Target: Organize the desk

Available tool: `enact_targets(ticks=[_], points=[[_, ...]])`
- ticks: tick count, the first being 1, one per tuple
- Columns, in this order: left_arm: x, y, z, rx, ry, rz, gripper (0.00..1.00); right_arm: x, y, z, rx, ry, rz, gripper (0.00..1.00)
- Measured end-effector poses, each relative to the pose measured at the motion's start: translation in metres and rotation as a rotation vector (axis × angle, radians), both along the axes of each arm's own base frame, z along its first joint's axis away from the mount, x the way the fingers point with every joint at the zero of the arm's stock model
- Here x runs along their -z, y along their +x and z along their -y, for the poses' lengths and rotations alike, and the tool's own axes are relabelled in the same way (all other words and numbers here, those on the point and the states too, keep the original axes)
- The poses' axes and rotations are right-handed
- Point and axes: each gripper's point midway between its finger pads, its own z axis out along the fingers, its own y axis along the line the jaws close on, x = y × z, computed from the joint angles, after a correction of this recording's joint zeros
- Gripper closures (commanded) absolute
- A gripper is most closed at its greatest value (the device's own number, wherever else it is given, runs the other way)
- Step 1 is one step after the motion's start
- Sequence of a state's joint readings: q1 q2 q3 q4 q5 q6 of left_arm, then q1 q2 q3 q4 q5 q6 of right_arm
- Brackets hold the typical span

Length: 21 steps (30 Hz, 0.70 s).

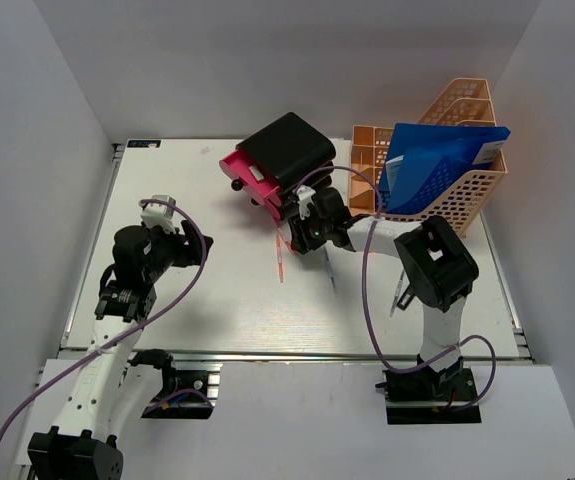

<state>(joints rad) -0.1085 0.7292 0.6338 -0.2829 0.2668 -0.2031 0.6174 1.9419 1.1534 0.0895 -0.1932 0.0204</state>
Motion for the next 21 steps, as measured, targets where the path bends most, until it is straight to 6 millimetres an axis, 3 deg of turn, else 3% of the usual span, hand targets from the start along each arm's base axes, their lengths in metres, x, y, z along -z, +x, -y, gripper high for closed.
enact_targets(ticks=[21], points=[[-0.0011, -0.0005, 0.0001, 0.001, -0.001, 0.004, 0.21, 0.0041, 0.0019, -0.004, -0.005, -0.016, 0.033, 0.44]])
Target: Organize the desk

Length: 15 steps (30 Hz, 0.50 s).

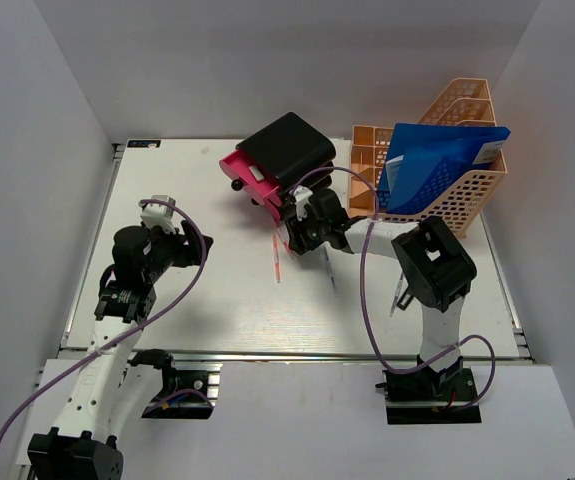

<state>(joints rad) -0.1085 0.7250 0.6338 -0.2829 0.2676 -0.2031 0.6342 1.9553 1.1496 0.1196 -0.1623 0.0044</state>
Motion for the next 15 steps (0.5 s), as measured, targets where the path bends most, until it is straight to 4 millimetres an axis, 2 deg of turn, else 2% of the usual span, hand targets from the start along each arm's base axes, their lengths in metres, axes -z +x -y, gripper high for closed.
enact_targets(ticks=[7, 14, 15], points=[[-0.0004, -0.0003, 0.0002, 0.001, -0.001, 0.001, 0.21, 0.0008, 0.0016, 0.0003, -0.012, -0.031, 0.037, 0.48], [-0.0008, -0.0004, 0.0003, 0.002, -0.001, 0.003, 0.21, 0.0028, 0.0054, 0.0023, 0.001, -0.066, 0.072, 0.6], [-0.0008, -0.0004, 0.0003, 0.002, -0.001, 0.003, 0.21, 0.0029, 0.0067, 0.0031, 0.004, -0.07, 0.081, 0.65]])
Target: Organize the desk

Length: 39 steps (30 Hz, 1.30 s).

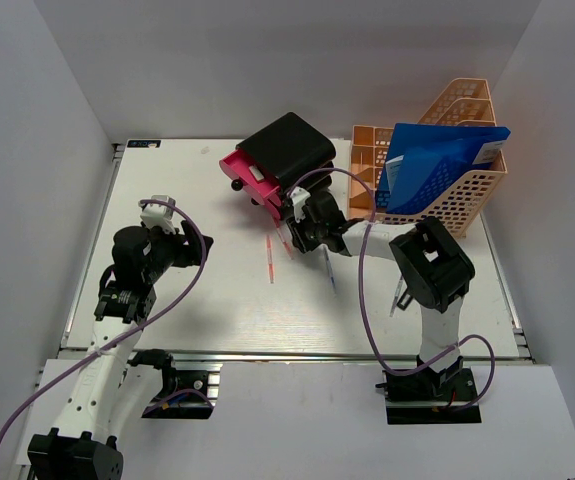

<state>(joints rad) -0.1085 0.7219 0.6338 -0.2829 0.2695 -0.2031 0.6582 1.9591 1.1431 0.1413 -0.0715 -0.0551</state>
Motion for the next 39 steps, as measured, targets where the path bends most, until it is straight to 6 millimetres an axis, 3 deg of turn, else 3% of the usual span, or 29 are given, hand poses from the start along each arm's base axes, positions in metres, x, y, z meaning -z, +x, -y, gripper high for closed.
enact_targets(ticks=[7, 12, 14, 17, 23, 26, 29, 32, 39], points=[[0.003, 0.001, 0.0, 0.0, 0.001, -0.01, 0.2, 0.0, 0.001, 0.002, -0.002, -0.01, 0.022, 0.88], [0.026, 0.009, 0.001, 0.0, 0.012, -0.107, 0.2, -0.017, -0.014, 0.011, -0.088, -0.042, 0.015, 0.94], [0.042, 0.013, 0.001, 0.0, 0.019, -0.172, 0.2, -0.042, -0.023, 0.01, -0.167, -0.027, 0.039, 0.94], [0.059, 0.012, 0.001, 0.0, 0.026, -0.242, 0.2, -0.098, -0.043, 0.009, -0.304, 0.018, 0.107, 0.94], [0.06, 0.01, 0.001, -0.001, 0.027, -0.249, 0.2, -0.206, -0.075, -0.014, -0.529, 0.169, 0.289, 0.94], [0.06, 0.01, 0.001, 0.0, 0.028, -0.248, 0.19, -0.242, -0.071, -0.031, -0.552, 0.206, 0.352, 0.91], [0.06, 0.01, 0.002, 0.001, 0.027, -0.248, 0.18, -0.262, -0.047, -0.053, -0.523, 0.22, 0.402, 0.88], [0.06, 0.01, 0.002, 0.002, 0.028, -0.248, 0.18, -0.26, -0.018, -0.068, -0.457, 0.211, 0.421, 0.88], [0.06, 0.01, 0.002, 0.003, 0.028, -0.248, 0.18, -0.22, 0.036, -0.087, -0.319, 0.139, 0.395, 0.86]])
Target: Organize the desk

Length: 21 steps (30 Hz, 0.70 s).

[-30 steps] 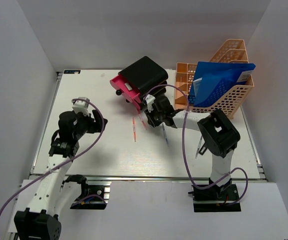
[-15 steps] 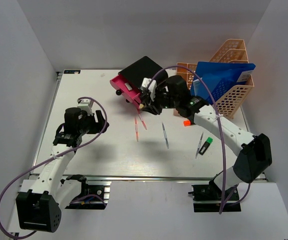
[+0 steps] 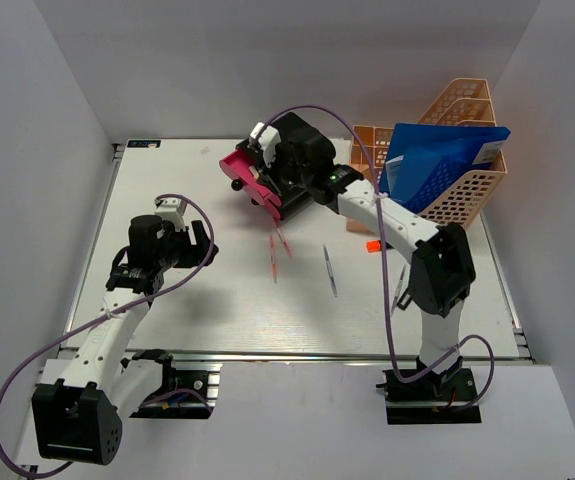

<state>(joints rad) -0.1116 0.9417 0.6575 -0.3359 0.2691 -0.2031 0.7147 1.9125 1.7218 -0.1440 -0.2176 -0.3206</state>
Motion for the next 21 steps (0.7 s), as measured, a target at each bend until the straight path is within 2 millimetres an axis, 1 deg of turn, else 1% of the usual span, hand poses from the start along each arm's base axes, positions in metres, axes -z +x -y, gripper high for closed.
enact_targets(ticks=[2, 4, 5, 7, 8, 9, 13, 14, 15, 17, 18, 19, 21], points=[[0.0, 0.0, 0.0, 0.001, 0.0, 0.0, 0.18, 0.006, 0.01, -0.002, 0.03, -0.01, 0.005, 0.84], [0.0, 0.0, 0.0, 0.002, 0.0, 0.0, 0.18, 0.009, 0.018, -0.004, 0.052, -0.014, 0.013, 0.79], [0.0, 0.0, 0.001, 0.003, -0.001, 0.0, 0.18, 0.01, 0.022, -0.006, 0.059, -0.014, 0.018, 0.67], [0.0, 0.0, 0.001, 0.005, -0.002, 0.0, 0.18, 0.01, 0.029, -0.008, 0.077, -0.012, 0.027, 0.55], [0.0, 0.0, 0.001, 0.006, -0.002, 0.0, 0.18, 0.011, 0.032, -0.008, 0.083, -0.012, 0.028, 0.47], [0.0, 0.0, 0.001, 0.006, -0.003, 0.0, 0.17, 0.011, 0.033, -0.009, 0.089, -0.011, 0.029, 0.43], [0.0, 0.0, 0.001, 0.007, -0.003, 0.0, 0.17, 0.01, 0.037, -0.01, 0.096, -0.01, 0.04, 0.36], [0.0, 0.0, 0.001, 0.008, -0.003, 0.0, 0.18, 0.009, 0.037, -0.01, 0.097, -0.008, 0.042, 0.36], [0.0, 0.0, 0.001, 0.008, -0.004, 0.0, 0.18, 0.009, 0.038, -0.01, 0.098, -0.006, 0.043, 0.37], [0.0, 0.0, 0.002, 0.01, -0.004, 0.001, 0.22, 0.009, 0.038, -0.01, 0.099, -0.007, 0.044, 0.55], [-0.001, 0.0, 0.002, 0.012, -0.005, 0.002, 0.25, 0.009, 0.038, -0.01, 0.099, -0.006, 0.044, 0.66], [-0.001, 0.0, 0.002, 0.014, -0.006, 0.005, 0.34, 0.009, 0.037, -0.01, 0.099, -0.004, 0.039, 1.0], [-0.004, 0.001, 0.005, 0.022, -0.019, 0.015, 0.52, 0.006, 0.033, -0.005, 0.107, 0.003, 0.024, 1.0]])
